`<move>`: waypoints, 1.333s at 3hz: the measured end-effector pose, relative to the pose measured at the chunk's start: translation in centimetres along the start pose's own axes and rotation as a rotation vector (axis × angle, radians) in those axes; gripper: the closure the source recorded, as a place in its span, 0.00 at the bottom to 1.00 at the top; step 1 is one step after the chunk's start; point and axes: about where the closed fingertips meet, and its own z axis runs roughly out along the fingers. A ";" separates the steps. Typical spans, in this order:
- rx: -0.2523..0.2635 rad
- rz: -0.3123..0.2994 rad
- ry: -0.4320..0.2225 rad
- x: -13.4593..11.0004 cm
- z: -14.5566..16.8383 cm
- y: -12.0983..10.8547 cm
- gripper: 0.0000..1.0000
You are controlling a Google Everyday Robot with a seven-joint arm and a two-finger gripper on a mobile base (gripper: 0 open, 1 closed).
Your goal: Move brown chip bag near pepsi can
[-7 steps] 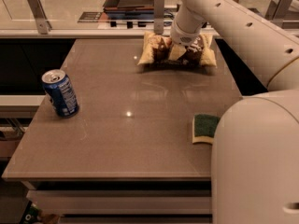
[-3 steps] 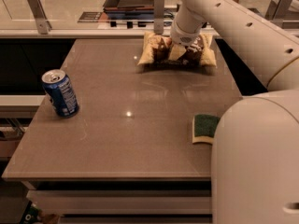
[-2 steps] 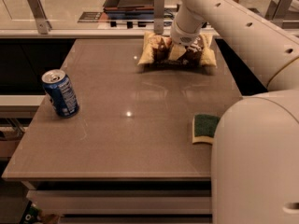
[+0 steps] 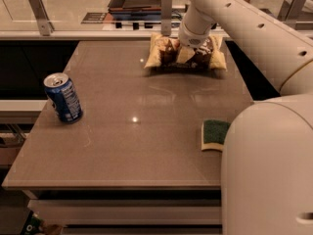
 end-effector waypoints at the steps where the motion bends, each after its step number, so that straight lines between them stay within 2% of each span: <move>1: 0.073 -0.007 0.040 -0.3 -4.5 -0.6 1.00; 2: 0.072 -0.007 0.040 -0.3 -4.4 -0.6 1.00; 3: 0.069 -0.018 -0.003 -0.7 -4.7 -0.2 1.00; 4: 0.093 -0.036 -0.023 -1.5 -6.3 0.4 1.00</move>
Offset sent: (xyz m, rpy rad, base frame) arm -0.0079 -0.0033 0.0249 -0.0242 -0.0435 -0.0180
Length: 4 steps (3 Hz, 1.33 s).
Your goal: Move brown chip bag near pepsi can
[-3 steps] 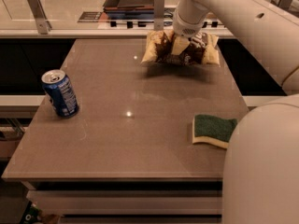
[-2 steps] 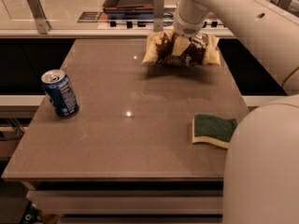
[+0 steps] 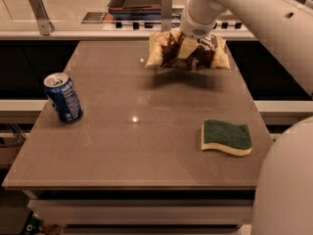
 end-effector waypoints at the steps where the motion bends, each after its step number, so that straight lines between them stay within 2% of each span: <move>1: 0.026 -0.022 -0.019 -1.2 -1.8 0.8 1.00; 2: 0.042 -0.047 -0.036 -2.6 -3.5 1.8 1.00; 4: 0.013 -0.120 -0.051 -7.4 -6.5 5.5 1.00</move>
Offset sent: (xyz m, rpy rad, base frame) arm -0.0580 0.0282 0.0433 0.0151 -0.0860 0.0749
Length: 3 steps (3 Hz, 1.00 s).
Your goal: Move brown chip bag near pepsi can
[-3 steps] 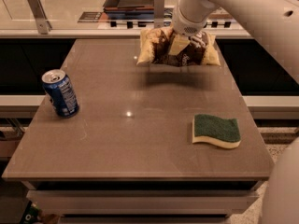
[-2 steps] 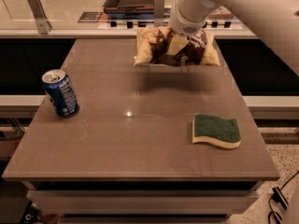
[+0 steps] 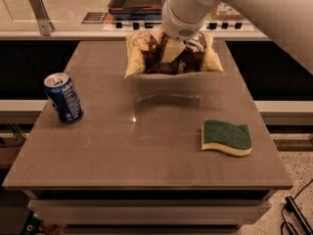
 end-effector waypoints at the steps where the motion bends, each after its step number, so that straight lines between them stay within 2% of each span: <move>1: -0.034 -0.017 0.010 -1.6 -1.1 2.3 1.00; 3: -0.066 -0.070 0.054 -4.0 -3.7 7.2 1.00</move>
Offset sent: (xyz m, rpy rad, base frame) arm -0.0947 0.0144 -0.0021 -0.1048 0.0559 0.0389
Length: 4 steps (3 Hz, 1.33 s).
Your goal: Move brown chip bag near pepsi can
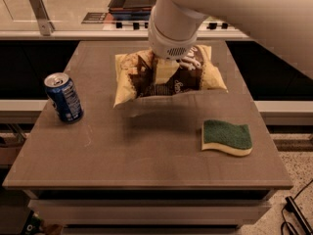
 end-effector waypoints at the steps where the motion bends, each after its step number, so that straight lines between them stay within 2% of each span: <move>1: -0.018 -0.036 -0.005 -1.9 -0.4 2.2 1.00; 3: -0.078 -0.113 -0.057 -5.2 0.4 6.1 1.00; 4: -0.123 -0.169 -0.051 -6.4 0.6 8.1 1.00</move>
Offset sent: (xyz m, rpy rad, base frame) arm -0.0676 0.0481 -0.0332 -0.0070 0.0697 0.1606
